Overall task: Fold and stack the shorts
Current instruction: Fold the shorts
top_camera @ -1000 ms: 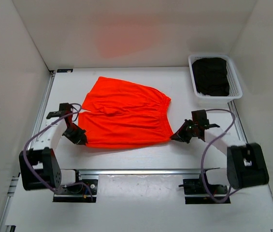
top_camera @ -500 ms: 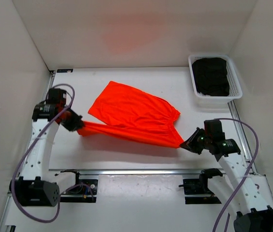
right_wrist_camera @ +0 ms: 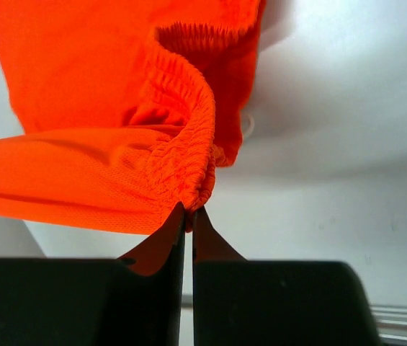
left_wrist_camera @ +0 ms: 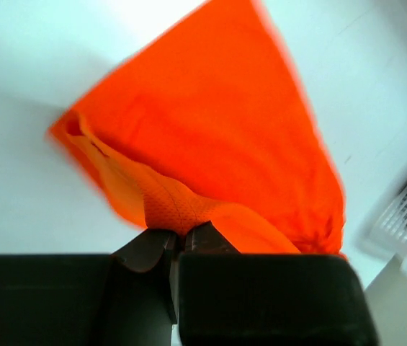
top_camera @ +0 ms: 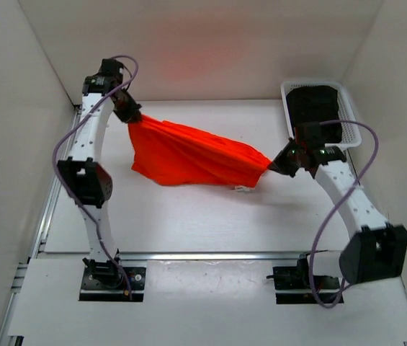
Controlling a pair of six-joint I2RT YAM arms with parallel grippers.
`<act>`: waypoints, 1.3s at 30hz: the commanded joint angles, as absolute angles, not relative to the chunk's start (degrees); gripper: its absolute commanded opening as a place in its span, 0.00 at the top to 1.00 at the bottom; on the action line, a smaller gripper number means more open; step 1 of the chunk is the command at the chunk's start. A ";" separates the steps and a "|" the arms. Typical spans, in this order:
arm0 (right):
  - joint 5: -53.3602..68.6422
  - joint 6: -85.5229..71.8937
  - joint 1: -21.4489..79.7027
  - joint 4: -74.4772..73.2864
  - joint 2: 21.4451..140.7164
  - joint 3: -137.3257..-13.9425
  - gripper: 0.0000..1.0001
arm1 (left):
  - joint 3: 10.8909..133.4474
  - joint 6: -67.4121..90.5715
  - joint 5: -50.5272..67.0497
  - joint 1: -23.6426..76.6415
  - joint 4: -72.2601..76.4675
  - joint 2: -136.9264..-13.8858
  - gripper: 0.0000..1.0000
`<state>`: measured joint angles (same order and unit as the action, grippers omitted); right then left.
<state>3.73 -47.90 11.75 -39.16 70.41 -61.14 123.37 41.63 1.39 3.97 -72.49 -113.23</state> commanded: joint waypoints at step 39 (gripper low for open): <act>11.77 -41.48 8.26 -26.11 97.90 -66.36 0.06 | 133.34 26.98 -6.94 4.57 -63.90 -141.06 0.11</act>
<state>7.64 -40.86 8.36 -28.60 96.40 -64.49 132.07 27.86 -4.19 4.43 -64.34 -142.50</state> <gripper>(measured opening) 0.937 0.891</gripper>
